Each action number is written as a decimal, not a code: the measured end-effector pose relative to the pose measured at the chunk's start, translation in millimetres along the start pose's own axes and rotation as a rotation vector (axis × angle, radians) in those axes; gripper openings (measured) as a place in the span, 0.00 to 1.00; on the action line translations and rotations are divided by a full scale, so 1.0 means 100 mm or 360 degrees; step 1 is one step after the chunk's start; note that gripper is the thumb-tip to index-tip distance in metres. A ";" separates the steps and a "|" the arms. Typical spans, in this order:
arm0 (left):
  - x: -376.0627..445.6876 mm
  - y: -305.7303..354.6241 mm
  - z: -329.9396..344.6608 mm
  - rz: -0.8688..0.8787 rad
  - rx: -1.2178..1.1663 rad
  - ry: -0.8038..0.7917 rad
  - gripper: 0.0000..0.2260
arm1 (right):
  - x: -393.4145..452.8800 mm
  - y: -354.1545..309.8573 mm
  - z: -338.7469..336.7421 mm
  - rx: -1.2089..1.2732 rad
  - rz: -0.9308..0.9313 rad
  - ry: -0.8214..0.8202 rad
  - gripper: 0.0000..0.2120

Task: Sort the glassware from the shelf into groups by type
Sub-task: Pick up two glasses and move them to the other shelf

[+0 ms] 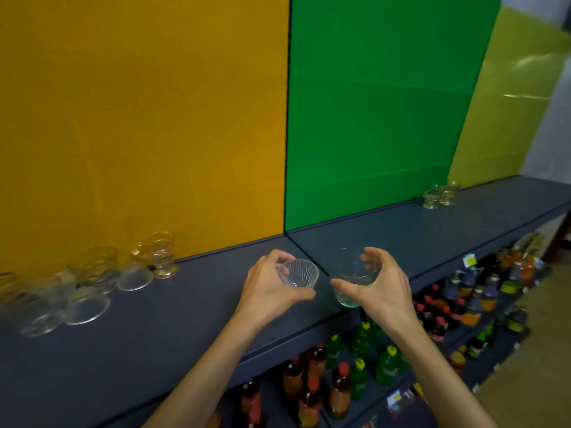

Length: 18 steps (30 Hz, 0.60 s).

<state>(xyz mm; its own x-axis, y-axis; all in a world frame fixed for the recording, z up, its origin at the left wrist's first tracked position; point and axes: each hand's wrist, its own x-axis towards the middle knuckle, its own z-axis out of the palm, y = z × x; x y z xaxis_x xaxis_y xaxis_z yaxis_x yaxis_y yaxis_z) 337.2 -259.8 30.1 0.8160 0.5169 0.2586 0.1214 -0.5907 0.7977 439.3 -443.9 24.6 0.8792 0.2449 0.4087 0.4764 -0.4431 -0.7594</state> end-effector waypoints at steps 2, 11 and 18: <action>0.07 0.26 0.36 -0.0001 0.0019 0.0006 0.28 | 0.15 0.25 -0.26 -0.0008 0.0002 0.0036 0.43; 0.48 1.10 1.55 -0.0018 0.0192 0.0049 0.30 | 0.89 1.15 -1.17 -0.0082 -0.0020 0.0050 0.43; 1.02 1.27 2.08 -0.0067 0.0350 0.0060 0.29 | 1.51 1.76 -1.42 -0.0109 0.0032 0.0045 0.43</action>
<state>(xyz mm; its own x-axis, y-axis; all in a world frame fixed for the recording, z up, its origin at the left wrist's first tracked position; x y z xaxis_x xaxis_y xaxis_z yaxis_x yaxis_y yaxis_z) 553.6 -410.9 45.0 0.7864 0.5643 0.2512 0.2784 -0.6868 0.6714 657.1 -607.1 24.3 0.8880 0.2115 0.4083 0.4569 -0.5058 -0.7317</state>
